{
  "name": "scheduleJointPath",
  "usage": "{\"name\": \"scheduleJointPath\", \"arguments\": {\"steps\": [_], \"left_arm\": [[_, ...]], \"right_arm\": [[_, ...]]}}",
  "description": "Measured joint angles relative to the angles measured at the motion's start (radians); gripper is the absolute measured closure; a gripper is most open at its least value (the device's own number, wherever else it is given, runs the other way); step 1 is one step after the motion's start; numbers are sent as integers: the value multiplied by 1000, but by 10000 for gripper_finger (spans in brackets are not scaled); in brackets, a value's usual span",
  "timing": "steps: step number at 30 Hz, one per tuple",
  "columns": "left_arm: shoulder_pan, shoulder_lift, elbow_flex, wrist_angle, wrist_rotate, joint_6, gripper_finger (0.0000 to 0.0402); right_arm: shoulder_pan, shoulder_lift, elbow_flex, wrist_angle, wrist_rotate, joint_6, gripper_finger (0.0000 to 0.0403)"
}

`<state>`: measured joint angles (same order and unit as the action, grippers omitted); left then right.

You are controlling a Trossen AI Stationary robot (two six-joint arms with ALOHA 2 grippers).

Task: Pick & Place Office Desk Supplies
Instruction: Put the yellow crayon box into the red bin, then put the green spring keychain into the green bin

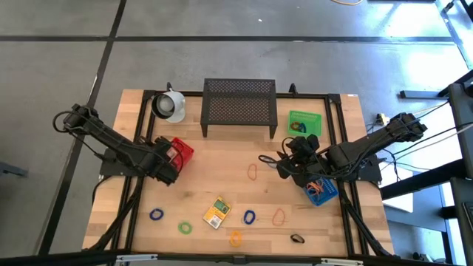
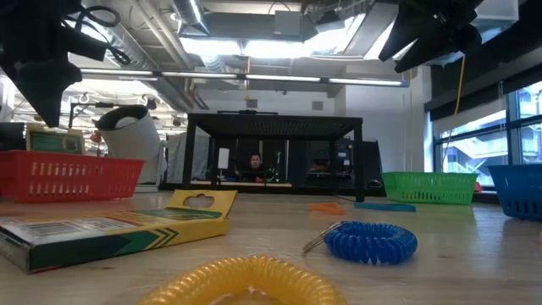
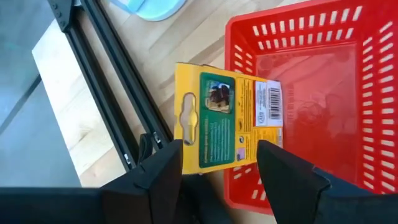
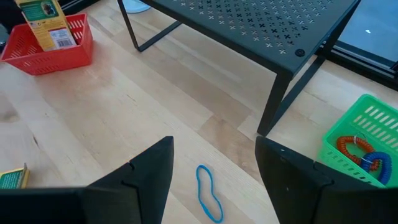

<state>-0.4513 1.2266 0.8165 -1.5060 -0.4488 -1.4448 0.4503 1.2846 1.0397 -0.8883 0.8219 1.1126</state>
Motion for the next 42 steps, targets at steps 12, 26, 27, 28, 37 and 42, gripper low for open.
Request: {"name": "scheduleJointPath", "arguments": {"steps": [12, 26, 27, 28, 37, 42], "left_arm": [[58, -1, 126, -65, -21, 103, 209], [-36, 63, 223, 672, 82, 485, 213], [-51, 83, 223, 744, 84, 531, 213], [-66, 105, 223, 801, 88, 569, 213], [-197, 298, 222, 947, 379, 468, 217], [-285, 413, 222, 960, 487, 301, 217]], "right_arm": [[0, 0, 0, 14, 0, 0, 174], [0, 0, 0, 13, -4, -11, 174], [0, 0, 0, 14, -9, -23, 174], [0, 0, 0, 14, -18, -33, 174], [0, 0, 0, 13, -144, -107, 174], [0, 0, 0, 14, -186, -142, 174]]}}
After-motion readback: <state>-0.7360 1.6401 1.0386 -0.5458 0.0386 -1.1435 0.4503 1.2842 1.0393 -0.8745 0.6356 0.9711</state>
